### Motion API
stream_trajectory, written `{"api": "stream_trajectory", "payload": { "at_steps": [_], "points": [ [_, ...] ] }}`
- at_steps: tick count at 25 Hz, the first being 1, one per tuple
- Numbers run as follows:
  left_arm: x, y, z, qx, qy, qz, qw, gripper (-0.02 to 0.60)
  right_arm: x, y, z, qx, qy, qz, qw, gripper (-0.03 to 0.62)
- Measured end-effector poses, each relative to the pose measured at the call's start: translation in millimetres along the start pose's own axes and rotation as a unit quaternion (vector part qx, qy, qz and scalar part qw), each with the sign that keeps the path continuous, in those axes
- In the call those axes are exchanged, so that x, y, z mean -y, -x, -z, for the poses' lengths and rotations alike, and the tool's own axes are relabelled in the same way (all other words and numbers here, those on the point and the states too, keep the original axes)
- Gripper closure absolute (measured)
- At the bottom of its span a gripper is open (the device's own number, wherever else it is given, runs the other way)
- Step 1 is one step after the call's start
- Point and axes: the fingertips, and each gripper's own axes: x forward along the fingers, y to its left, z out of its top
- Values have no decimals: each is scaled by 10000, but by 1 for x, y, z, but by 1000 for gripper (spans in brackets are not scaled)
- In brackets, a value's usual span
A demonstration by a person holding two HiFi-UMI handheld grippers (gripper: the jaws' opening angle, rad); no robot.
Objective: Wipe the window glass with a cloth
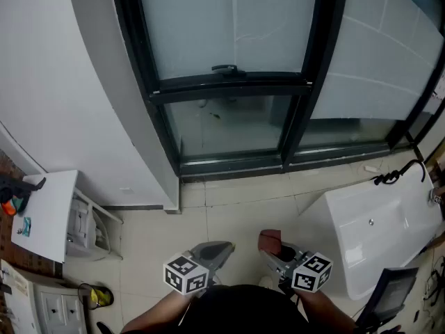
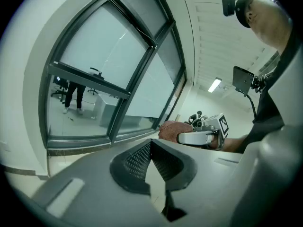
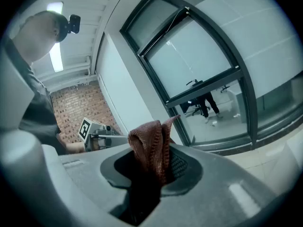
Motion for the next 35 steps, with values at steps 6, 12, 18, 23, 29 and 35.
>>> {"api": "stream_trajectory", "payload": {
  "at_steps": [6,12,18,23,29,35],
  "points": [
    [-16,17,-14,158,-74,67,9998,566,-10,-25,-9,60,130,75,9999,507],
    [-51,56,-15,124,-100,74,9998,566,-35,-69,-7,50,158,148,9998,507],
    [-82,67,-25,151,-57,165,9997,566,-44,-95,-11,-24,287,261,9992,507],
    [-95,51,-41,184,-51,282,9994,566,-22,-104,-28,26,244,402,9989,507],
    [-131,17,-77,309,-60,85,9995,566,26,-129,-66,109,399,294,9987,507],
    [-161,-49,-138,429,-232,-256,9985,566,109,-142,-142,327,524,94,9980,507]
  ]
}}
